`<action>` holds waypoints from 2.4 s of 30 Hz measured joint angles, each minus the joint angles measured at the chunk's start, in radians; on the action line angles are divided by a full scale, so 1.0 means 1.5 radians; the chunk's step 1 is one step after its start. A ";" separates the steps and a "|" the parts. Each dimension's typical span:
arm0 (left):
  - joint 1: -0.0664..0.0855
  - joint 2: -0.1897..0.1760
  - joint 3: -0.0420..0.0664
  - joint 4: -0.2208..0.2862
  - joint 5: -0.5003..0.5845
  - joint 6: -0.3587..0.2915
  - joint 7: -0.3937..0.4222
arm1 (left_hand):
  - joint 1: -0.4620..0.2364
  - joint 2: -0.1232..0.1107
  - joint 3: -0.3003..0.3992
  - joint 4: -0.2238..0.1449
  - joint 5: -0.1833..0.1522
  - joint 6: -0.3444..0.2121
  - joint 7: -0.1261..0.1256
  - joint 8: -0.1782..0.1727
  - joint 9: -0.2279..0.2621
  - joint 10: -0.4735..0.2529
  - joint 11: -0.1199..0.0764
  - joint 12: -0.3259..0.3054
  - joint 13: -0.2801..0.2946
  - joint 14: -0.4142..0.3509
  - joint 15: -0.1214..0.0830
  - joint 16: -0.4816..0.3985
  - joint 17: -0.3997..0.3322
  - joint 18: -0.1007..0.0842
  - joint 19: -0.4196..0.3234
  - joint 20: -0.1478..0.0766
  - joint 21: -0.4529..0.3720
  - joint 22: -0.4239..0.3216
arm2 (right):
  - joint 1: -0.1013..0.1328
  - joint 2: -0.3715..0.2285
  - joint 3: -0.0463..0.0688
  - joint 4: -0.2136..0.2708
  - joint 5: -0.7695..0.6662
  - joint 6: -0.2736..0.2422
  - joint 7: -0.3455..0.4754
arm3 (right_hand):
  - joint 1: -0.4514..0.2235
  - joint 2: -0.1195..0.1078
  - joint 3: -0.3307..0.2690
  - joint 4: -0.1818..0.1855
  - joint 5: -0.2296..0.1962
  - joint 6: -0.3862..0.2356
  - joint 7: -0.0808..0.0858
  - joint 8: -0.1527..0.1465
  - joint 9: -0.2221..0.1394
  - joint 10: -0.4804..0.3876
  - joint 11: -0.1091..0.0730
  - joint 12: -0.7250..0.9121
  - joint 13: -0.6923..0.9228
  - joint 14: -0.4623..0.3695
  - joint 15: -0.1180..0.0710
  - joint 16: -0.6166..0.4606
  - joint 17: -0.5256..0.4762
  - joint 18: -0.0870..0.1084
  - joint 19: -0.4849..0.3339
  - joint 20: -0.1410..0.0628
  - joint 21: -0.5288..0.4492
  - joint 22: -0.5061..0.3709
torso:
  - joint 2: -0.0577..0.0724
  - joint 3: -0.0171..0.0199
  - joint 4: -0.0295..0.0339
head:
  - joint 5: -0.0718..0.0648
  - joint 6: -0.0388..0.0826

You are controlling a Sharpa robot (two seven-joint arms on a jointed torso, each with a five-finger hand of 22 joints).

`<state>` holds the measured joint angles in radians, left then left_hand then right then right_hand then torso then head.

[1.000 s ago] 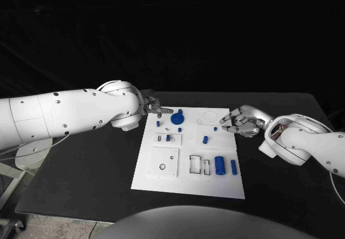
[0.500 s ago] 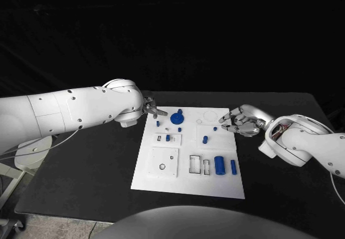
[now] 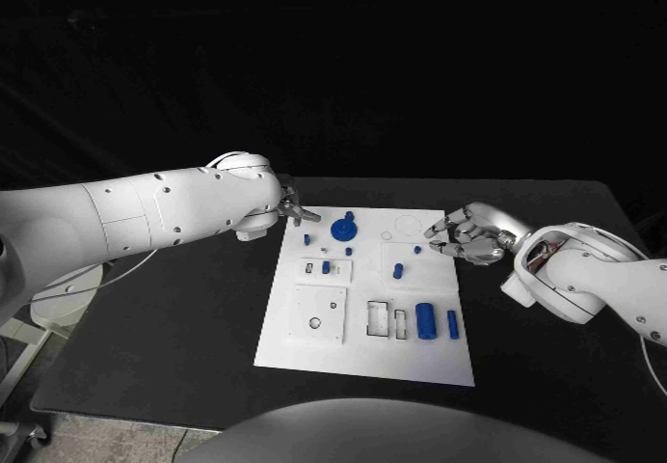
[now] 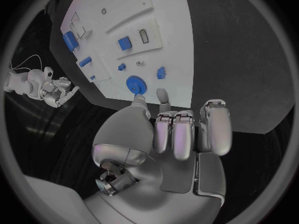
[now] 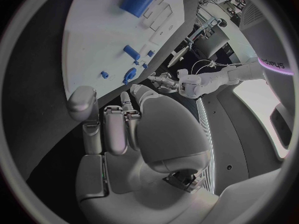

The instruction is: Assemble the parts on the task board

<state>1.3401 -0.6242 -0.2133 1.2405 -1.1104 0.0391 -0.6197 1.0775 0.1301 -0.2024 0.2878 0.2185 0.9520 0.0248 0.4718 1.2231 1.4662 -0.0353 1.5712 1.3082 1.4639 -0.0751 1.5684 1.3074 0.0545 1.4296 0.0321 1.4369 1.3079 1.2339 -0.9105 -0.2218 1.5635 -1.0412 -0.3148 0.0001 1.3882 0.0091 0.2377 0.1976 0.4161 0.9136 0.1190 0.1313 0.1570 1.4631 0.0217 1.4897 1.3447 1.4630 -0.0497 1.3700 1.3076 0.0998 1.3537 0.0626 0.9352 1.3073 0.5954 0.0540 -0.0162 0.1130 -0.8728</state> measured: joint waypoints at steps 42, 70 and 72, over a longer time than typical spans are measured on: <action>-0.038 0.040 0.000 -0.067 -0.001 0.024 0.020 | 0.013 0.006 -0.004 0.000 0.003 -0.002 0.002 0.000 0.003 0.000 0.000 0.000 0.000 0.000 0.000 0.000 0.000 0.000 -0.010 0.005 -0.012 0.000 | -0.002 -0.001 0.000 -0.002 0.001 0.003 -0.001 | 0.000 0.000 0.000 0.000 0.000 0.000 0.000 0.000 0.000 0.000 0.000 0.001 0.000 0.002 0.002 0.000 0.000 0.000 0.000 0.000 0.000 0.000 | 0.000 0.0001 -0.0003 | -0.001 0.000; -0.046 0.050 0.000 -0.084 0.008 0.035 0.023 | 0.049 0.009 -0.004 0.000 0.076 -0.002 0.002 -0.010 0.006 0.000 0.000 0.000 0.000 0.000 0.000 0.000 0.000 0.000 -0.012 0.007 -0.018 0.000 | -0.004 -0.001 0.000 -0.003 0.008 0.008 -0.002 | 0.000 0.000 0.002 -0.002 0.000 0.000 0.000 0.000 0.000 -0.001 0.001 -0.003 0.000 0.002 0.002 0.000 0.000 0.000 0.000 0.000 -0.003 0.000 | 0.000 0.0004 -0.0003 | -0.003 0.000; -0.046 0.050 0.000 -0.084 0.009 0.036 0.023 | 0.058 0.009 -0.001 -0.001 0.098 -0.002 0.002 -0.010 0.006 0.000 0.000 0.000 0.000 0.000 0.000 0.000 0.000 0.000 -0.012 0.007 -0.020 0.000 | -0.004 -0.001 0.000 -0.003 0.008 0.009 -0.002 | 0.000 0.000 0.002 -0.002 0.000 0.000 0.000 0.000 0.000 -0.001 0.001 -0.003 0.000 0.002 0.002 -0.002 0.000 0.000 0.000 0.000 -0.005 0.000 | 0.000 0.0004 -0.0003 | -0.003 0.000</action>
<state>1.2706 -0.5496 -0.2128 1.1149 -1.0969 0.0927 -0.5846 1.1651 0.1434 -0.2036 0.2858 0.3657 0.9485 0.0284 0.4570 1.2318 1.4660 -0.0351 1.5713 1.3089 1.4639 -0.0750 1.5684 1.3081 0.0546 1.4116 0.0430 1.4062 1.3073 1.2273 -0.9125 -0.2218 1.5586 -1.0291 -0.3019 -0.0028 1.3883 0.0090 0.2412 0.1952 0.4162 0.9136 0.1190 0.1313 0.1571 1.4612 0.0234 1.4852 1.3450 1.4665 -0.0465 1.3672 1.3074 0.0998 1.3537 0.0626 0.9271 1.3074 0.5954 0.0546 -0.0167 0.1080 -0.8728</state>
